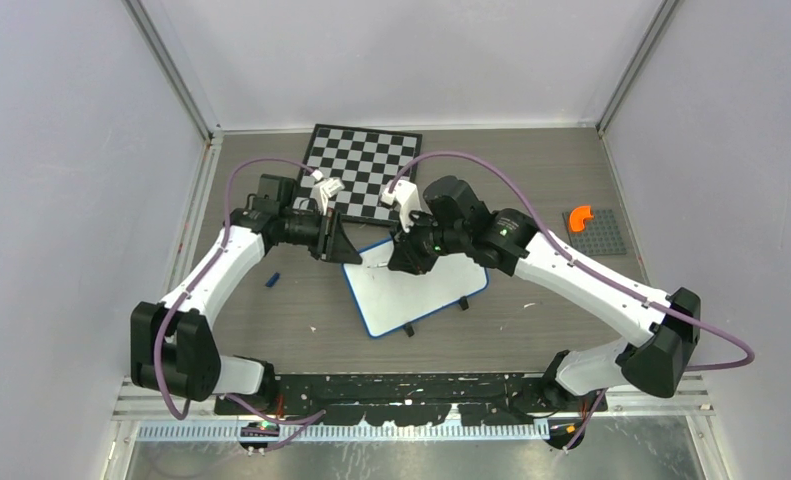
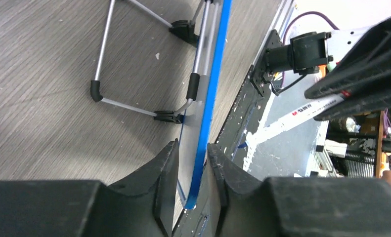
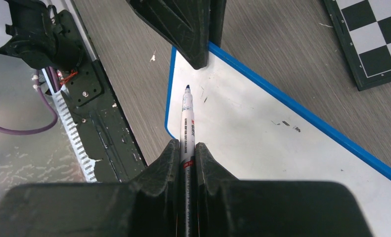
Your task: Write a sentence on the whiteboard
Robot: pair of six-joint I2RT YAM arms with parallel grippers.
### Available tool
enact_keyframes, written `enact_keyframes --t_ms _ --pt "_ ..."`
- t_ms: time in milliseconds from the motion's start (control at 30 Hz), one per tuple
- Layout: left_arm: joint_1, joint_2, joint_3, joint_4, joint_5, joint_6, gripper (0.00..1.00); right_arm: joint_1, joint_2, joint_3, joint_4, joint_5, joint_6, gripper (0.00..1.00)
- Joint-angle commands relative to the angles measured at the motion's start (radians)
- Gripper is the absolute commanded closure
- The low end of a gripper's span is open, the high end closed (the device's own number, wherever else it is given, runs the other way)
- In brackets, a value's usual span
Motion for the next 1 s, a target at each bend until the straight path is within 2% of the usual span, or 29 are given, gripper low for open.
enact_keyframes --t_ms 0,67,133,300,433,733,967 --pt "0.016 -0.021 0.033 -0.001 -0.045 -0.005 0.66 0.018 0.011 0.048 0.044 0.006 0.006 1.00" --pt "0.025 -0.045 0.022 0.012 -0.056 -0.007 0.61 0.022 0.016 0.049 0.045 0.008 0.005 1.00" --pt "0.038 -0.069 0.018 0.020 -0.059 -0.014 0.61 0.026 0.020 0.047 0.048 0.008 0.005 1.00" --pt "0.078 -0.109 -0.002 0.049 -0.052 -0.041 0.72 0.036 0.036 0.061 0.053 0.016 0.010 1.00" --pt "0.079 -0.108 -0.010 0.047 -0.046 -0.037 0.75 0.045 0.057 0.086 0.047 0.008 0.013 1.00" --pt "0.077 -0.087 -0.010 0.042 -0.010 -0.030 0.67 0.046 0.094 0.128 0.040 0.025 0.015 1.00" --pt "0.063 -0.076 -0.008 0.028 0.002 -0.008 0.66 0.047 0.110 0.138 0.038 0.031 0.019 1.00"
